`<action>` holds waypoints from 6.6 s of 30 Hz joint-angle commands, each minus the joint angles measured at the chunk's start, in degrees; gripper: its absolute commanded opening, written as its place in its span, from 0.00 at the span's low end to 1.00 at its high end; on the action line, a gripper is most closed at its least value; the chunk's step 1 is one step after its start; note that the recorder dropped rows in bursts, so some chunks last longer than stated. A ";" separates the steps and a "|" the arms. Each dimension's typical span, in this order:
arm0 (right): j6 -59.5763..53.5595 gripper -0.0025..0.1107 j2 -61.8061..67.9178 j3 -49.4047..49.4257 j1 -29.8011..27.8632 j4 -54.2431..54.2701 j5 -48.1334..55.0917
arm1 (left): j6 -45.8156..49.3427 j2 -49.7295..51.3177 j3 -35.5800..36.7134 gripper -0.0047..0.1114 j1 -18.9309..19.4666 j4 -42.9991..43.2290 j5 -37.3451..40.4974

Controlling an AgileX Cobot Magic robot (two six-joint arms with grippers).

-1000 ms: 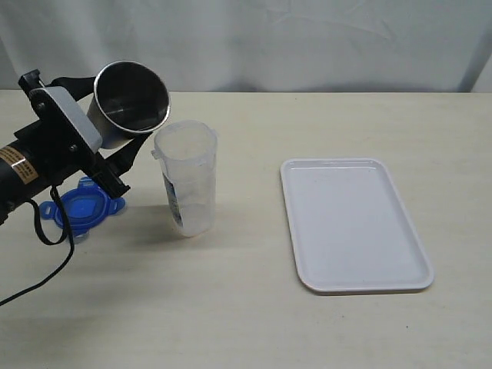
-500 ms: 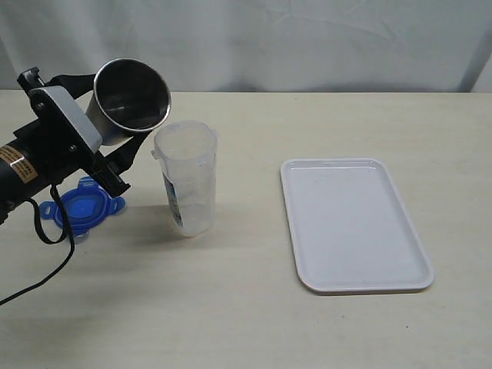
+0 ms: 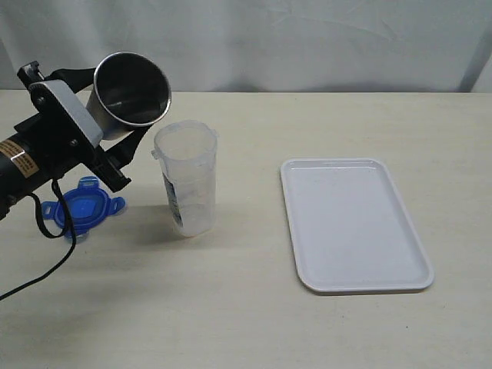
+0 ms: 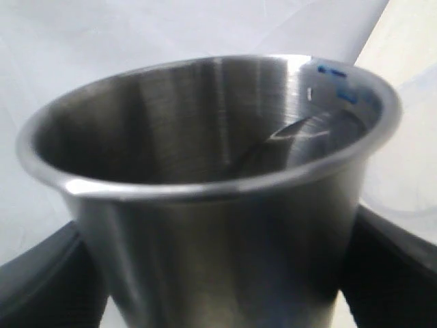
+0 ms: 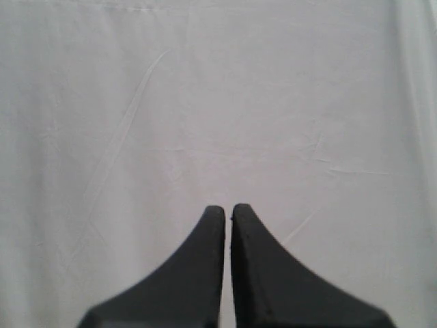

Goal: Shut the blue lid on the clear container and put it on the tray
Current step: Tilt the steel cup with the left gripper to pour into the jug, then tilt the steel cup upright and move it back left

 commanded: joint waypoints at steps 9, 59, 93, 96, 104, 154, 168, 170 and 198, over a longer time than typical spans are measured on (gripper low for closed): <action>0.11 0.06 0.21 0.09 -0.01 -0.41 0.66 | 0.77 -1.04 -0.72 0.04 -0.47 -0.40 -2.74; 0.11 0.06 0.21 0.09 -0.01 -0.41 0.66 | 6.54 -1.04 -1.29 0.04 -3.38 -4.16 -3.37; 0.11 0.06 0.21 0.09 -0.01 -0.41 0.80 | 7.37 -0.71 -2.37 0.04 -3.54 -6.54 1.83; 0.11 0.06 0.21 0.09 -0.01 -0.41 0.80 | 9.58 -0.71 -2.37 0.04 -3.54 -6.54 1.83; 0.11 0.06 0.21 0.09 -0.01 -0.41 0.89 | 11.09 -0.71 -2.37 0.04 -3.54 -6.54 1.83; 0.11 0.06 0.21 0.09 -0.01 -0.41 0.92 | 9.24 -0.71 -2.37 0.04 -3.54 -6.54 1.83; 0.11 0.06 0.21 0.09 -0.01 -0.41 1.03 | -29.87 -0.36 -3.69 0.04 -2.64 -10.62 1.83; 0.11 0.06 0.21 0.09 -0.01 -0.41 1.03 | -35.39 -0.36 -4.99 0.04 -1.82 -9.52 1.97; 0.11 0.06 0.21 0.09 -0.01 -0.41 1.26 | -42.28 27.80 -38.81 0.04 5.18 -9.49 11.56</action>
